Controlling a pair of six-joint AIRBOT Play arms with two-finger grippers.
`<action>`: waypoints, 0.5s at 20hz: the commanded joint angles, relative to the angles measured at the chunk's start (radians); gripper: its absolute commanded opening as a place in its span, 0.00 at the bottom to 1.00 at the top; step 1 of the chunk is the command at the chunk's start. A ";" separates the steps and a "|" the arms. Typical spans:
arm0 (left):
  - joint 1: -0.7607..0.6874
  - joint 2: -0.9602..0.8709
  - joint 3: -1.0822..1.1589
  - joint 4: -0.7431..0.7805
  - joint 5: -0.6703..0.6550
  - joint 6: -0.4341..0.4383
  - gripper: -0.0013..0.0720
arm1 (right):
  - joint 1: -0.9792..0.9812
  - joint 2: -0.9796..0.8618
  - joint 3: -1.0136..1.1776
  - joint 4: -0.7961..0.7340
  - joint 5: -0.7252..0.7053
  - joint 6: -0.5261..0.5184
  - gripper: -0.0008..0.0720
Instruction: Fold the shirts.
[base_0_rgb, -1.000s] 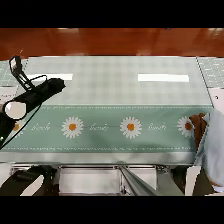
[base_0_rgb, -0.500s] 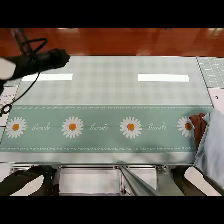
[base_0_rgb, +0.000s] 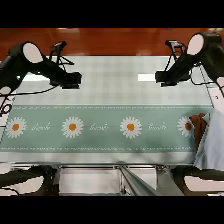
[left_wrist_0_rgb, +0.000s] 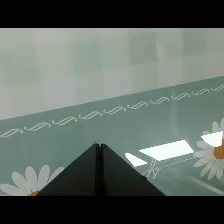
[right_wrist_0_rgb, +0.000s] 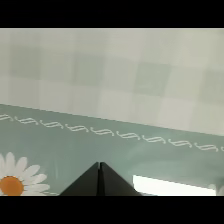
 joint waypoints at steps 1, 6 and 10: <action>-0.016 -0.007 -0.019 0.037 0.015 -0.028 0.04 | 0.035 -0.029 0.010 -0.090 -0.002 0.017 0.05; -0.009 -0.008 -0.018 0.040 0.048 -0.028 0.04 | 0.035 -0.029 0.010 -0.090 0.029 0.016 0.05; -0.010 -0.008 -0.018 0.040 0.034 -0.025 0.04 | 0.035 -0.029 0.010 -0.090 0.029 0.016 0.05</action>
